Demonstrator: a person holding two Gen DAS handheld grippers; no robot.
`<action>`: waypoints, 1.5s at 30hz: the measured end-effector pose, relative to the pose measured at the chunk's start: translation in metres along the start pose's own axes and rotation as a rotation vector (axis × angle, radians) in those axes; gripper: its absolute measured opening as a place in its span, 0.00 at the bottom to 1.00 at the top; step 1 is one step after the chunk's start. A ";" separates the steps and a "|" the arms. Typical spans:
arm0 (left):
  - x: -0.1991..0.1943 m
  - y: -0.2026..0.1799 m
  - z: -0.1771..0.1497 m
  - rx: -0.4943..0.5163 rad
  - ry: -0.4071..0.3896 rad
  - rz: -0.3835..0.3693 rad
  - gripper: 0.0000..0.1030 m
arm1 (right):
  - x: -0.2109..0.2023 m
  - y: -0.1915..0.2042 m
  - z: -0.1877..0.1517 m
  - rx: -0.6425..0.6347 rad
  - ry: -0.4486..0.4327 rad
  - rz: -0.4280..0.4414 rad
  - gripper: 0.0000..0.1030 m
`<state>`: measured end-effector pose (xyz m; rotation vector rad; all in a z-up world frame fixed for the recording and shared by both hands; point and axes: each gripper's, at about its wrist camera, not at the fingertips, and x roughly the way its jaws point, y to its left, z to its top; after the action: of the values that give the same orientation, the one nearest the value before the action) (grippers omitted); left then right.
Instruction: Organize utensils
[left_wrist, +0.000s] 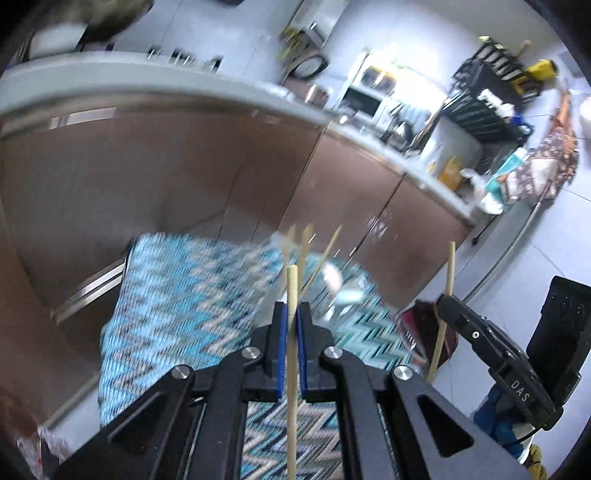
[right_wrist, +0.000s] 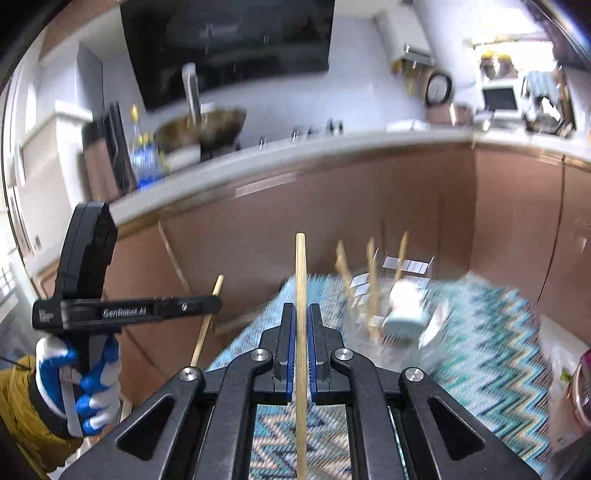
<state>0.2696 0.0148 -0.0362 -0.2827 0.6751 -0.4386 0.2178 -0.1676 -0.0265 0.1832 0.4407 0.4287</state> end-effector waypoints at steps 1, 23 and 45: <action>-0.002 -0.008 0.009 0.006 -0.031 -0.014 0.05 | -0.006 -0.002 0.008 -0.007 -0.034 -0.003 0.06; 0.101 -0.030 0.077 -0.026 -0.506 0.081 0.05 | 0.103 -0.062 0.057 0.001 -0.352 -0.072 0.06; 0.098 -0.027 0.047 -0.034 -0.575 0.168 0.10 | 0.088 -0.066 0.028 -0.039 -0.363 -0.182 0.37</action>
<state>0.3604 -0.0499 -0.0437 -0.3611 0.1404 -0.1686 0.3264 -0.1902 -0.0520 0.1774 0.0907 0.2178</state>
